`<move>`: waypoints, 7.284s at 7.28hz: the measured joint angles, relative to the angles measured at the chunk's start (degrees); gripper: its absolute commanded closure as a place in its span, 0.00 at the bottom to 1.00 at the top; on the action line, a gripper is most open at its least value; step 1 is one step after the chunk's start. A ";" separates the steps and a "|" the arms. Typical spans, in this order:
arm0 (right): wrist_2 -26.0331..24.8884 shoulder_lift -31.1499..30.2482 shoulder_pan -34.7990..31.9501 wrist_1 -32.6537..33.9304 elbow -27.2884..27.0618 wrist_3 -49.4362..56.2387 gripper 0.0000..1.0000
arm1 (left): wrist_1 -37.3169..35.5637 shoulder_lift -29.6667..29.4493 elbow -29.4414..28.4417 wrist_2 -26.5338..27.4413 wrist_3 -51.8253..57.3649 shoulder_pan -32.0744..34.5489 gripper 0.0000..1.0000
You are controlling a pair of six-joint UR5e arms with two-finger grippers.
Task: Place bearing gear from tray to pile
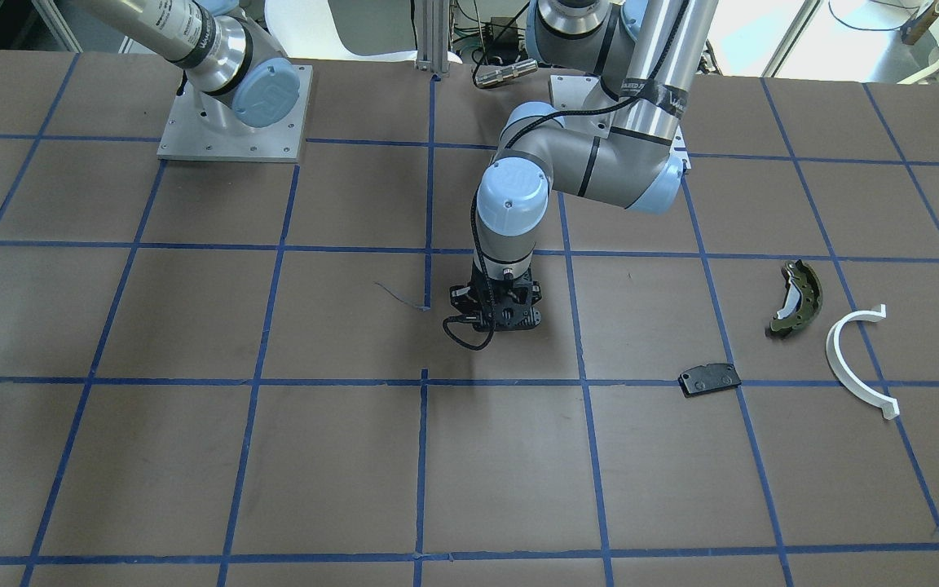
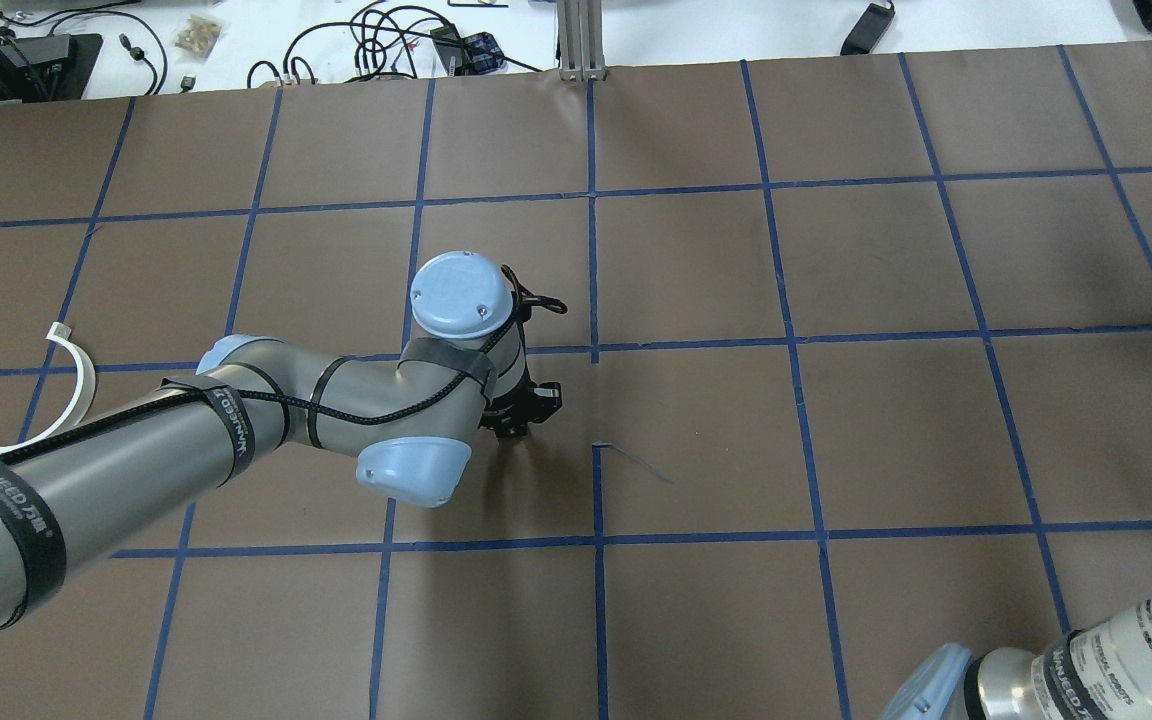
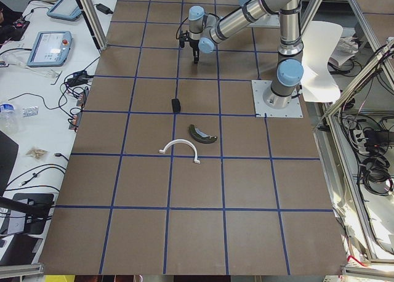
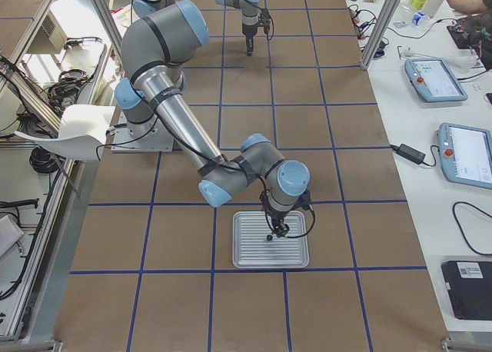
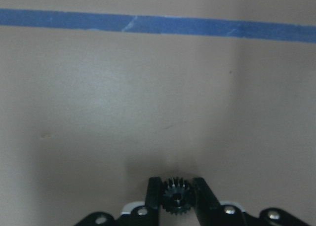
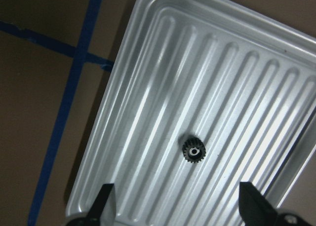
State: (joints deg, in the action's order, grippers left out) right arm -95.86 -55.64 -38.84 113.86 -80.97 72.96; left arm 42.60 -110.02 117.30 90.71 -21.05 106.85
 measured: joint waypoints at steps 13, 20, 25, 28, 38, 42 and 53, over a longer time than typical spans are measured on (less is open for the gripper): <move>0.70 6.26 0.34 3.62 1.27 -0.41 0.48 | 14.86 8.60 2.51 5.31 54.28 -46.33 1.00; -0.57 5.97 0.36 3.19 1.47 -0.45 1.00 | 15.38 10.70 1.84 3.63 51.31 -45.13 0.00; 1.43 -4.39 -3.37 -10.47 1.03 -12.21 1.00 | 47.02 17.35 -19.26 1.27 24.66 -26.26 0.00; 4.47 -14.52 -12.03 -18.89 -2.97 -27.83 1.00 | 49.36 20.67 -25.58 0.78 19.18 -16.27 0.00; 11.49 -21.91 -60.62 -12.31 -12.51 -97.65 1.00 | 47.55 24.72 -25.21 0.89 16.49 -16.06 0.00; 12.41 -12.47 -73.08 4.23 -14.80 -116.58 0.95 | 47.29 24.84 -25.08 1.03 16.83 -16.15 0.00; 12.32 -13.31 -73.10 7.32 -18.18 -116.11 0.00 | 46.05 22.38 -23.45 0.79 16.73 -16.33 0.00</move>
State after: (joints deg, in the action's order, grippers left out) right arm -83.54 -68.95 -111.94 121.18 -99.15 -43.14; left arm 88.64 -87.64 93.85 91.50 -4.32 90.53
